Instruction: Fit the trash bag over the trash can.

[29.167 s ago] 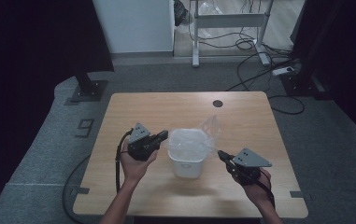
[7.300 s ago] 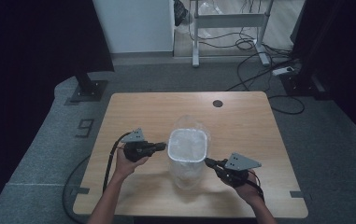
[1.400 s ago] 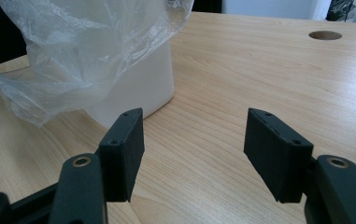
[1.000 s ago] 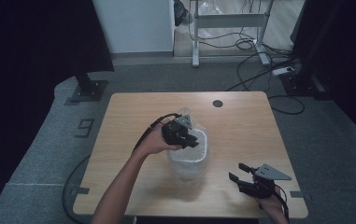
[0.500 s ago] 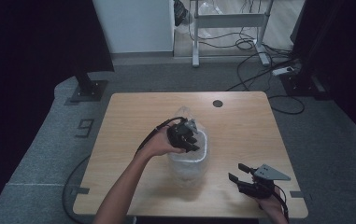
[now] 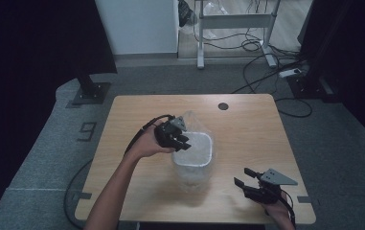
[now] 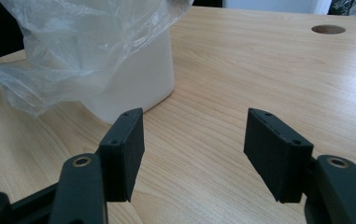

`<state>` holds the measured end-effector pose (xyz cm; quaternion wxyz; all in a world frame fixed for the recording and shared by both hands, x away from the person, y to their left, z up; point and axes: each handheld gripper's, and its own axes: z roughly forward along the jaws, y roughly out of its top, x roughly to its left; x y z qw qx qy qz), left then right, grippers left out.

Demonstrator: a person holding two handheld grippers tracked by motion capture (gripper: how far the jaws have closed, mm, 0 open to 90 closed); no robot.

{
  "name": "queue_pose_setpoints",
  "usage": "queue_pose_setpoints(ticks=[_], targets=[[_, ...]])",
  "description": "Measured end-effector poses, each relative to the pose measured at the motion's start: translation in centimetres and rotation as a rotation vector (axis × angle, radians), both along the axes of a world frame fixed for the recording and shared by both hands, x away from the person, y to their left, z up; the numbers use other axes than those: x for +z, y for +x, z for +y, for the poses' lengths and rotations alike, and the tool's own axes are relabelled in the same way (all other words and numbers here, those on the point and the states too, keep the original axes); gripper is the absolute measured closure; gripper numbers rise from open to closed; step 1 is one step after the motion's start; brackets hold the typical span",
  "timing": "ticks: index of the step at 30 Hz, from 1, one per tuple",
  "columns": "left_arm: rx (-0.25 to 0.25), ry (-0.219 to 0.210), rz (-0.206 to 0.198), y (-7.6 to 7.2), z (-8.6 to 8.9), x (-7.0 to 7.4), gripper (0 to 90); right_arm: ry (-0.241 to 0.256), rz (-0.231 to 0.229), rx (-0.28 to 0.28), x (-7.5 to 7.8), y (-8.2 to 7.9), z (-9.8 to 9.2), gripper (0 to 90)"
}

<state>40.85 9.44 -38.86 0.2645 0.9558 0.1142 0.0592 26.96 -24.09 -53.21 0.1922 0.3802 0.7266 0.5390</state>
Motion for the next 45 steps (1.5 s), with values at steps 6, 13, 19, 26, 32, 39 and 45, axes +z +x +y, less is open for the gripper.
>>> queue_pose_setpoints(ticks=[6, 13, 19, 26, 32, 39, 45], targets=[[0.002, 0.073, -0.005, 0.1, -1.8, -1.0, 64.8, -0.003, 0.001, 0.001, -0.1, 0.0, 0.1, 37.8], [0.005, 0.063, 0.012, 0.1, -1.8, -1.0, 61.7, 0.007, -0.001, -0.008, 0.1, -0.1, -0.4, 37.8], [0.035, -0.078, -0.039, -0.4, -0.1, -0.3, 49.2, 0.007, -0.006, -0.010, 0.1, -0.1, -0.4, 37.7], [0.082, -0.251, -0.072, -1.6, 2.5, 0.4, 38.1, 0.006, -0.005, -0.012, 0.1, -0.2, -0.3, 37.6], [0.127, -0.341, -0.102, -3.0, 4.9, 0.4, 36.0, 0.004, -0.003, -0.013, 0.0, -0.1, -0.2, 37.6], [0.158, -0.398, -0.130, -4.6, 7.2, -0.3, 35.1, -0.002, -0.002, -0.015, -0.1, -0.2, -0.2, 37.5], [0.183, -0.442, -0.149, -6.1, 9.4, -1.0, 34.7, -0.006, 0.006, -0.017, -0.3, -0.1, -0.2, 37.5]])
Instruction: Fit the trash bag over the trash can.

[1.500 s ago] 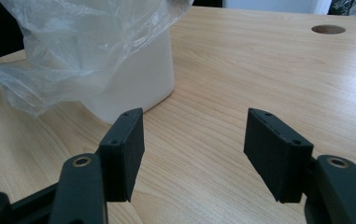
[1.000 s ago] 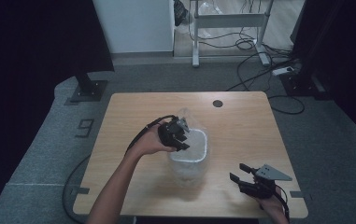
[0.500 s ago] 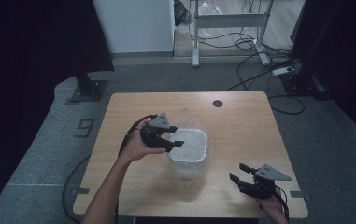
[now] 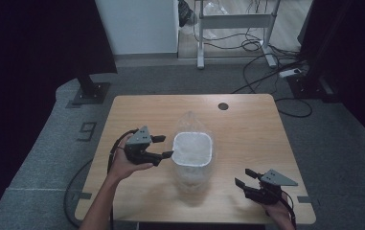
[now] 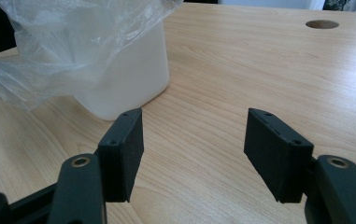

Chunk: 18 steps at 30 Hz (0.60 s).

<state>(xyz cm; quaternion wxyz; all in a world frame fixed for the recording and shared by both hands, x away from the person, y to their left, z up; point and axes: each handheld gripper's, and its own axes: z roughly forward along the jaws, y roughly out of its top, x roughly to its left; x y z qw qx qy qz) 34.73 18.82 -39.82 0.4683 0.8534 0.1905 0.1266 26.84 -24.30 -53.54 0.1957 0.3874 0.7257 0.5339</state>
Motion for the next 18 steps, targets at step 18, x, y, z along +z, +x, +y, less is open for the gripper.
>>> queue_pose_setpoints(ticks=[18], targets=[[0.095, -0.037, 0.046, -2.4, 4.3, -4.5, 34.0, -0.007, 0.011, -0.021, -0.4, 0.1, -0.2, 37.4]])
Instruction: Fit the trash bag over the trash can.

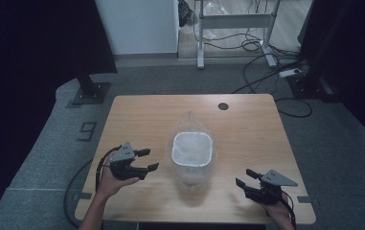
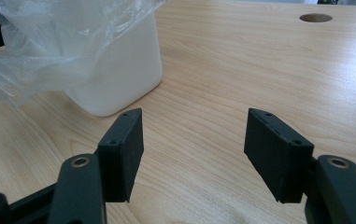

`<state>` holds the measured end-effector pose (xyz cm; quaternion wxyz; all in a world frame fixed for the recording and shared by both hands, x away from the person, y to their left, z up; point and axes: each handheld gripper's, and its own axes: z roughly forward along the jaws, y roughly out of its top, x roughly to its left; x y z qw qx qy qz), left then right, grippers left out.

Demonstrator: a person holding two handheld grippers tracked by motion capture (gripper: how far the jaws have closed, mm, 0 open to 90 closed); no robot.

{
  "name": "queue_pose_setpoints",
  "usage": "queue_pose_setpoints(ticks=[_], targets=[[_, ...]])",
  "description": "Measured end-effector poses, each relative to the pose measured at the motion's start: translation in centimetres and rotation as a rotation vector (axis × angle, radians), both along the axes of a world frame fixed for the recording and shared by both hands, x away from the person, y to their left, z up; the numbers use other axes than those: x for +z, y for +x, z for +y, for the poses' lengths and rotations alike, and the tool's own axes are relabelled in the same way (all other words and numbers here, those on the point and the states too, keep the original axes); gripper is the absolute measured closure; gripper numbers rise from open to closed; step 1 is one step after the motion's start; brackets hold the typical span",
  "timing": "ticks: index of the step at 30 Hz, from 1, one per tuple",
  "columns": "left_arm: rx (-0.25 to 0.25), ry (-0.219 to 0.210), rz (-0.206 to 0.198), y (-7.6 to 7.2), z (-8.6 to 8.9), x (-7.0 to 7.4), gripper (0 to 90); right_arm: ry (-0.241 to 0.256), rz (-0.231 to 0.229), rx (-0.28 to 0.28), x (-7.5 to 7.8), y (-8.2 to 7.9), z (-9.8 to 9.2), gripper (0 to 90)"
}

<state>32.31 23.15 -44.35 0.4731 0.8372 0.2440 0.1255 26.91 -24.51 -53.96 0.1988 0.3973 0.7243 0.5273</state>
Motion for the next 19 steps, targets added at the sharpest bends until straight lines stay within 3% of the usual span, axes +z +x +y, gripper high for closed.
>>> queue_pose_setpoints(ticks=[6, 19], targets=[[0.022, 0.003, 0.028, 0.0, 0.6, -1.4, 33.6, 0.000, 0.005, -0.003, -0.1, 0.0, 0.0, 37.4], [0.026, -0.008, 0.047, 0.1, 0.7, -2.2, 33.6, -0.003, 0.003, -0.010, -0.1, 0.0, -0.1, 37.4]])
